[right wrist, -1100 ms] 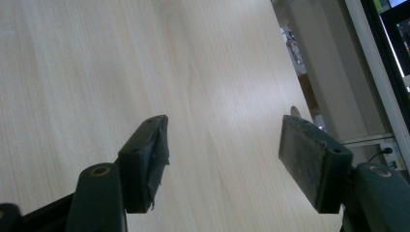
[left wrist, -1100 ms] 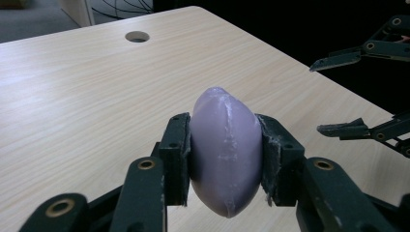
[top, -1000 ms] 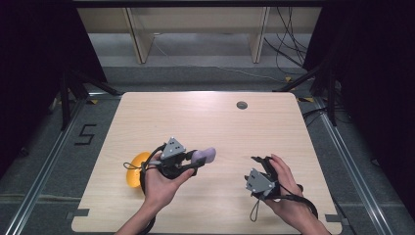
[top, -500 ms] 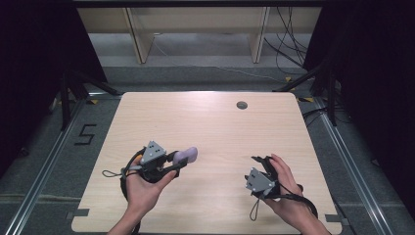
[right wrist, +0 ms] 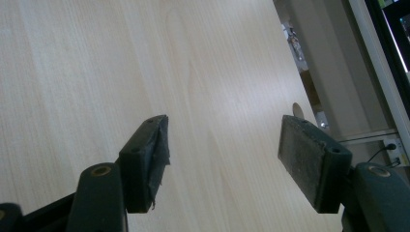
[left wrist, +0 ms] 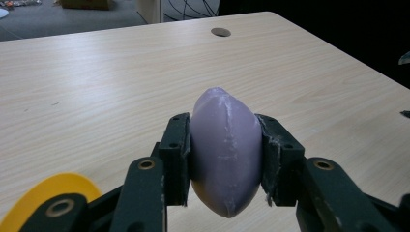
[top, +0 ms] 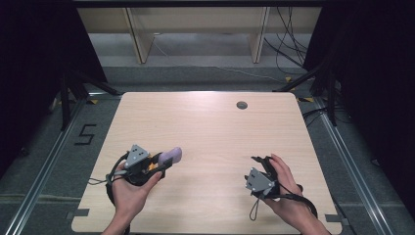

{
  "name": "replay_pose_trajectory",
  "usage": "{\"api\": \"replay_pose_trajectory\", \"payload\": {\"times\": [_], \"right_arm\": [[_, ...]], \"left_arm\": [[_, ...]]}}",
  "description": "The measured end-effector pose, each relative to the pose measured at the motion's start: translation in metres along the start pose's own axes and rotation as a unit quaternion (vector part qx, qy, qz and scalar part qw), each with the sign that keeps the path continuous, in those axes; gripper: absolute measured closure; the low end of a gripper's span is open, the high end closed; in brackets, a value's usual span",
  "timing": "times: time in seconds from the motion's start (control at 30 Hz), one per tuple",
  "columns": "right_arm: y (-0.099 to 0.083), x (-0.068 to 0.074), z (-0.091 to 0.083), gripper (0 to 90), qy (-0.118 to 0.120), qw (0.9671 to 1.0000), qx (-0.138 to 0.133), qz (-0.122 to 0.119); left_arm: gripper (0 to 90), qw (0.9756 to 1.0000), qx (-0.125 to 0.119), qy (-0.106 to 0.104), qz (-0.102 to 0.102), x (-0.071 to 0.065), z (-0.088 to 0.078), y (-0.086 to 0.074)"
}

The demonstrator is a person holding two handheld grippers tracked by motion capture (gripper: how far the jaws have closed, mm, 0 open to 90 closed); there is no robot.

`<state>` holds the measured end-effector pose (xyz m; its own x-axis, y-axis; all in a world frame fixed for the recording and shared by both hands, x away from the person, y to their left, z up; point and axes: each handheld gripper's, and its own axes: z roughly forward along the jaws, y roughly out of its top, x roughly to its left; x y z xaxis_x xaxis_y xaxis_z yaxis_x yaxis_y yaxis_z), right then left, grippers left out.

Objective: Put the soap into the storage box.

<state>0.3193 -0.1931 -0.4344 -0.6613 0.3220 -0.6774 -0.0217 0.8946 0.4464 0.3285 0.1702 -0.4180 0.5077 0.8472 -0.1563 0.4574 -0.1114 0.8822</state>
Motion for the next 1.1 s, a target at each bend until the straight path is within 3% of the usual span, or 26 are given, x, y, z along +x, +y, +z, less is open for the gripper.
{"api": "replay_pose_trajectory", "payload": {"times": [0.03,0.07,0.13,0.23,0.27,0.3,0.37,0.83,0.87,0.9,1.1], "right_arm": [[0.000,-0.001,0.000,36.0,0.001,1.0000,-0.002,-0.006],[0.000,0.001,0.000,36.0,0.000,1.0000,0.002,0.008],[0.000,0.001,0.000,36.0,0.001,1.0000,0.003,0.008],[0.000,-0.001,0.000,36.0,0.004,1.0000,-0.002,-0.005],[0.000,0.001,0.000,36.1,0.003,1.0000,0.003,0.009],[0.000,0.000,0.000,36.1,0.004,1.0000,0.000,0.000],[0.000,0.000,0.000,36.1,0.001,1.0000,0.002,0.009],[-0.001,0.001,0.000,36.0,0.003,0.9999,0.003,0.011],[-0.001,-0.001,0.001,36.0,0.005,1.0000,-0.001,0.000],[-0.001,0.001,0.001,36.0,0.005,0.9999,0.002,0.013],[0.000,0.001,0.001,36.0,0.004,0.9999,0.001,0.014]], "left_arm": [[59.2,1.0000,0.000,0.004,0.000,0.001,-0.001,0.000],[59.1,1.0000,-0.001,0.004,-0.002,0.002,-0.002,0.000],[59.1,0.9999,-0.005,0.009,-0.009,0.004,-0.004,-0.001],[59.1,0.9999,-0.006,0.011,-0.006,0.006,-0.006,-0.001],[59.1,0.9999,-0.010,0.009,-0.008,0.007,-0.006,-0.001],[59.1,0.9998,-0.007,0.014,-0.007,0.007,-0.007,-0.001],[59.1,0.9997,-0.011,0.013,-0.017,0.008,-0.008,-0.003],[59.1,0.9994,-0.014,0.027,-0.018,0.018,-0.015,-0.004],[59.1,0.9993,-0.012,0.031,-0.018,0.018,-0.016,-0.005],[59.1,0.9993,-0.012,0.031,-0.018,0.018,-0.016,-0.005],[59.1,0.9988,-0.019,0.037,-0.026,0.022,-0.019,-0.005]]}}
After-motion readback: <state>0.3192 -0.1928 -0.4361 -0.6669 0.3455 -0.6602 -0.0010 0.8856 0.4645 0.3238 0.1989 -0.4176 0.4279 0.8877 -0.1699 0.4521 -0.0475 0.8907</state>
